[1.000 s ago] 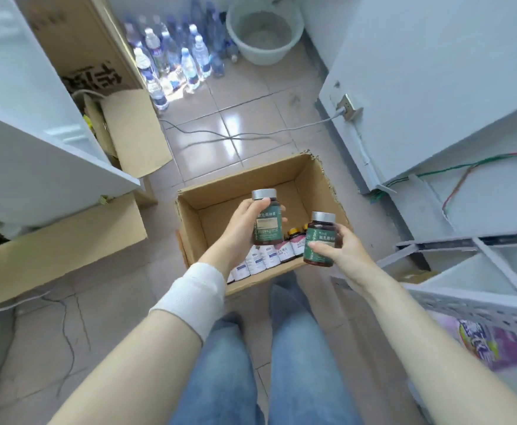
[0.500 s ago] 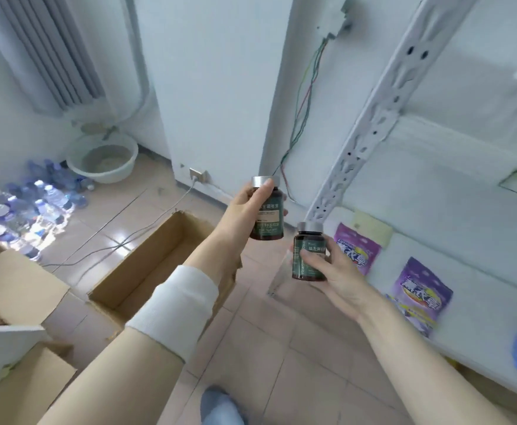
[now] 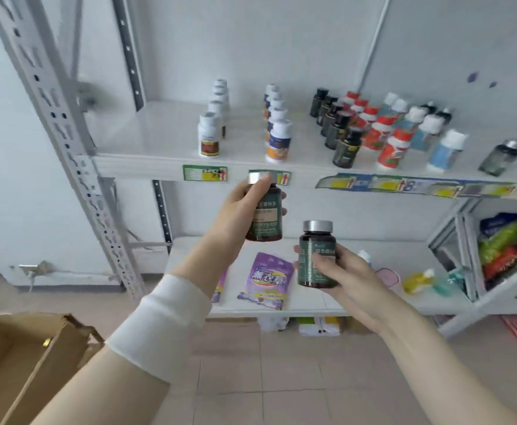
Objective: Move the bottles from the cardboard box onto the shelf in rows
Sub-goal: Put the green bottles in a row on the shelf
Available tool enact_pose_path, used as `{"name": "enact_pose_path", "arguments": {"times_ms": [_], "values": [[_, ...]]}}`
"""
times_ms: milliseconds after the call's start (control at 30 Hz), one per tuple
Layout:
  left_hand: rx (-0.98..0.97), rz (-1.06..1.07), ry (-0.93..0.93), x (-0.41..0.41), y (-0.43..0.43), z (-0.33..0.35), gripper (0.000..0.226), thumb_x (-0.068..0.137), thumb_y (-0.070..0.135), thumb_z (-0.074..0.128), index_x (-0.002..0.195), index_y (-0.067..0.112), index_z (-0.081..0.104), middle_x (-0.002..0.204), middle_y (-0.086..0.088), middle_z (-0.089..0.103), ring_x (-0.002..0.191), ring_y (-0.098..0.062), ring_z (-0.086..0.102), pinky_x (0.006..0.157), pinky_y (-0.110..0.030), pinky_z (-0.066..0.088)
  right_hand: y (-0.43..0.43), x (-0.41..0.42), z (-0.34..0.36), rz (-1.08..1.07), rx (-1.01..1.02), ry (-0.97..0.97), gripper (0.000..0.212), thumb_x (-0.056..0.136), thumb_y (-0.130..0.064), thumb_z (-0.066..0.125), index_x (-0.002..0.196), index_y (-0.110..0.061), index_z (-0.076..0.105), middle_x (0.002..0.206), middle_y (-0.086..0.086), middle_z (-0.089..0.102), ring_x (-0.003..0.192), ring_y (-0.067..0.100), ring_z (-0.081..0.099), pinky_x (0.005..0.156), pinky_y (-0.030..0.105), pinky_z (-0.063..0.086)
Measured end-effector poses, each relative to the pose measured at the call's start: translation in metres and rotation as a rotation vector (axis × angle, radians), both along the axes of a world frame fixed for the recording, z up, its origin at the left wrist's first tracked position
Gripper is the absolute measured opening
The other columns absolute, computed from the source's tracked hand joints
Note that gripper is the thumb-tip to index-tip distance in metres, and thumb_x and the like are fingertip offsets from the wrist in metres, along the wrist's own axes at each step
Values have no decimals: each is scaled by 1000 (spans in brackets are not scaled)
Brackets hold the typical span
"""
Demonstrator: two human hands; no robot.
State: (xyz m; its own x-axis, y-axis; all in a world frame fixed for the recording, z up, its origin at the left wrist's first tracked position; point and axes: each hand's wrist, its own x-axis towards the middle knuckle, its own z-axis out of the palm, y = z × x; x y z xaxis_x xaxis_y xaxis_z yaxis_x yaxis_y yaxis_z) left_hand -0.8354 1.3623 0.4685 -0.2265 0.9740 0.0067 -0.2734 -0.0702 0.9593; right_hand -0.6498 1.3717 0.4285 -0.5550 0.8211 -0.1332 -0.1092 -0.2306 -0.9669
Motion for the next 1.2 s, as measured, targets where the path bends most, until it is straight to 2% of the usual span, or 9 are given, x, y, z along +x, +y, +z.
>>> {"name": "enact_pose_path", "arguments": {"times_ms": [200, 333, 467, 600, 733, 833, 933, 1067, 1200], "values": [[39, -153, 119, 109, 67, 41, 25, 93, 36, 51, 102, 13, 57, 87, -1, 68, 67, -10, 68, 61, -27, 57, 45, 105, 32, -134, 67, 15, 96, 31, -52, 90, 113, -14, 58, 103, 0, 72, 92, 13, 70, 73, 25, 58], [50, -212, 176, 155, 125, 62, 26, 91, 39, 55, 102, 17, 58, 97, -5, 68, 82, -18, 66, 77, -34, 55, 95, 153, 51, -209, 101, 15, 96, 27, -53, 90, 109, -15, 61, 102, 2, 72, 90, 13, 70, 68, 23, 57], [103, -260, 165, 189, 195, 79, 18, 91, 36, 55, 98, 20, 59, 88, 0, 67, 70, -10, 68, 73, -30, 58, 158, 194, 74, -242, 144, 31, 92, 25, -49, 91, 106, -15, 63, 99, 3, 73, 88, 15, 71, 68, 24, 58], [142, -306, 206, 224, 268, 97, 15, 90, 37, 57, 92, 23, 58, 98, -5, 67, 92, -24, 66, 87, -39, 54, 221, 233, 99, -317, 178, 60, 86, 27, -45, 93, 103, -15, 66, 103, 6, 73, 91, 18, 70, 71, 28, 59], [183, -377, 298, 262, 334, 113, 18, 91, 39, 54, 92, 20, 57, 94, -6, 66, 86, -22, 64, 85, -37, 53, 278, 270, 125, -369, 204, 52, 89, 31, -43, 93, 108, -12, 63, 107, 9, 72, 97, 20, 69, 69, 29, 58], [198, -393, 348, 287, 381, 120, 16, 93, 38, 53, 89, 22, 55, 91, -5, 63, 81, -18, 62, 80, -32, 53, 320, 294, 139, -404, 222, 8, 80, 44, -39, 88, 114, -12, 59, 105, 7, 72, 96, 19, 70, 75, 32, 59], [181, -375, 430, 313, 430, 120, 29, 91, 43, 54, 106, 18, 57, 98, -3, 64, 87, -17, 64, 79, -29, 53, 364, 318, 145, -413, 219, -10, 78, 51, -37, 83, 119, -11, 56, 107, 6, 71, 93, 16, 70, 74, 31, 59], [166, -353, 555, 345, 482, 119, 30, 90, 43, 55, 108, 19, 54, 97, 1, 63, 84, -12, 62, 68, -20, 50, 425, 348, 145, -404, 243, -139, 67, 67, -26, 70, 129, -10, 49, 118, 7, 65, 106, 20, 64, 91, 38, 50], [137, -263, 698, 372, 526, 115, 36, 89, 46, 55, 107, 15, 58, 94, 4, 63, 86, -11, 61, 70, -17, 46, 479, 372, 140, -367, 321, -272, 53, 81, -15, 66, 130, -12, 44, 120, 2, 63, 106, 12, 62, 88, 27, 49]]}}
